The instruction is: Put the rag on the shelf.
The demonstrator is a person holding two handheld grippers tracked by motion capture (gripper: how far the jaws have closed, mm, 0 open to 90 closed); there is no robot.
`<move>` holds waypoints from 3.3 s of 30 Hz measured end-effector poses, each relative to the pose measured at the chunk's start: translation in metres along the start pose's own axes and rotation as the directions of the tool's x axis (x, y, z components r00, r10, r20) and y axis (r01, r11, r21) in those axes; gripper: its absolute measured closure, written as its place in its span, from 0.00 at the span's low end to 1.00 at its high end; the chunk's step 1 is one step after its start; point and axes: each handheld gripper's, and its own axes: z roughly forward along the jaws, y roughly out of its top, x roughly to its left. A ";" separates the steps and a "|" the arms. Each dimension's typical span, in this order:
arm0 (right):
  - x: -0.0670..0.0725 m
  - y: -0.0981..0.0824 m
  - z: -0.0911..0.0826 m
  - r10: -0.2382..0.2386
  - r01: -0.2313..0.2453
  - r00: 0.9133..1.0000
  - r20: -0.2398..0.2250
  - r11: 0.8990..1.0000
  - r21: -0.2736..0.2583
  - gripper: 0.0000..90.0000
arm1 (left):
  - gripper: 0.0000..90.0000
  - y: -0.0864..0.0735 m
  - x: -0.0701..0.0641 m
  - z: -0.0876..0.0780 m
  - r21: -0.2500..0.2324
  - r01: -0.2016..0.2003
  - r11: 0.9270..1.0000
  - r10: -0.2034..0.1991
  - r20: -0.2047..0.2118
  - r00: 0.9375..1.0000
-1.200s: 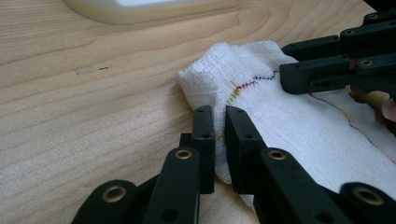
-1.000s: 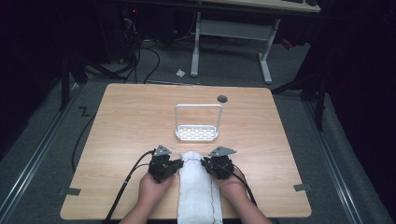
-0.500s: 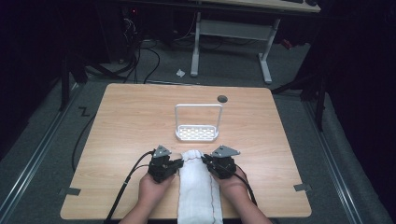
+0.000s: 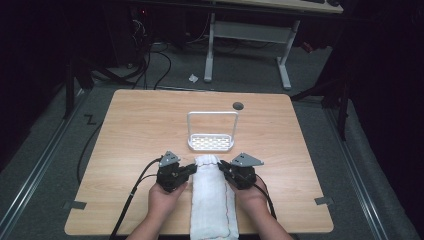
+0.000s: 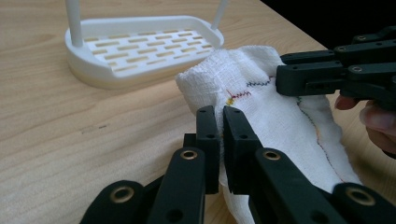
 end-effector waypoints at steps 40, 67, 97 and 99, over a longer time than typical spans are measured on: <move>0.009 0.115 -0.074 -0.101 0.123 0.992 0.082 0.935 -0.333 0.92 | 0.96 0.113 -0.029 -0.072 -0.318 -0.160 0.934 0.155 -0.042 0.987; -0.007 0.173 -0.090 -0.118 0.165 0.983 0.138 0.900 -0.403 0.92 | 0.96 0.183 -0.035 -0.080 -0.364 -0.302 0.881 0.279 -0.116 0.953; -0.062 0.205 -0.048 -0.015 0.063 0.993 0.116 0.907 -0.416 0.92 | 0.96 0.232 0.003 -0.029 -0.366 -0.249 0.896 0.217 -0.128 0.968; -0.067 0.207 -0.043 0.004 0.040 0.994 0.105 0.912 -0.408 0.92 | 0.96 0.234 0.007 -0.024 -0.363 -0.247 0.898 0.212 -0.133 0.968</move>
